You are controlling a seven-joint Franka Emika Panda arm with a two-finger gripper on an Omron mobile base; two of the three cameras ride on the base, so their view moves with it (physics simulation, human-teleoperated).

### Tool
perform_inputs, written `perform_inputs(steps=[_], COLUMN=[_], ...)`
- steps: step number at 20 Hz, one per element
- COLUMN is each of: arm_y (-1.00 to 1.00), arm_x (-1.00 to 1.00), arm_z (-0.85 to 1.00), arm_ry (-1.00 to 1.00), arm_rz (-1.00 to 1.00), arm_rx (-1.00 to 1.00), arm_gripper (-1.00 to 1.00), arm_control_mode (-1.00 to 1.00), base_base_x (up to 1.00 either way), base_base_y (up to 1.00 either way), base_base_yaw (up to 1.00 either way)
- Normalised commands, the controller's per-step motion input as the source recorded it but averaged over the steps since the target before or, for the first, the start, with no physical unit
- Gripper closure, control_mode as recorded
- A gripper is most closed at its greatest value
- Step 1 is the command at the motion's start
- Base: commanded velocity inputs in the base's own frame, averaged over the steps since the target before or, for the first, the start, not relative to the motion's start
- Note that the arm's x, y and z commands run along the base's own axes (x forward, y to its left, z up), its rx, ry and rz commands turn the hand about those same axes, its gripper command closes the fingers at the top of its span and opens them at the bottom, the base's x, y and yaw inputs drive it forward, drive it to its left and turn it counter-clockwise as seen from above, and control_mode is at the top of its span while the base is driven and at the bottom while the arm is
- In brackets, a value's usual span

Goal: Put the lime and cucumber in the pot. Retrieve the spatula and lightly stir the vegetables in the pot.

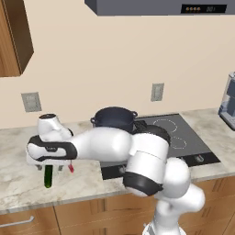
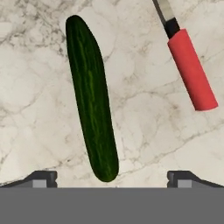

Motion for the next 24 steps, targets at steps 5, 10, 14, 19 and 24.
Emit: perform_inputs(steps=[5, 10, 14, 19, 24], arm_y=[-0.03, 0.02, 0.01, 0.01, 0.04], arm_x=[0.07, 0.0, 0.0, -0.02, 0.02], arm_z=[-0.05, -0.18, -0.35, -0.42, -0.09], arm_ry=[0.0, 0.03, 0.09, 0.11, 0.06], arm_rz=[0.01, 0.03, 0.05, 0.07, 0.06], arm_rx=[0.0, -0.03, -0.1, -0.1, -0.02], arm_gripper=[-1.0, -1.0, -1.0, -1.0, -1.0], arm_control_mode=[-1.0, -1.0, -1.0, -1.0, -1.0], base_base_x=[0.0, 0.0, 0.0, 0.0, 0.0], base_base_y=[0.0, 0.0, 0.0, 0.0, 0.0], base_base_yaw=[0.0, 0.0, 0.0, 0.0, 0.0])
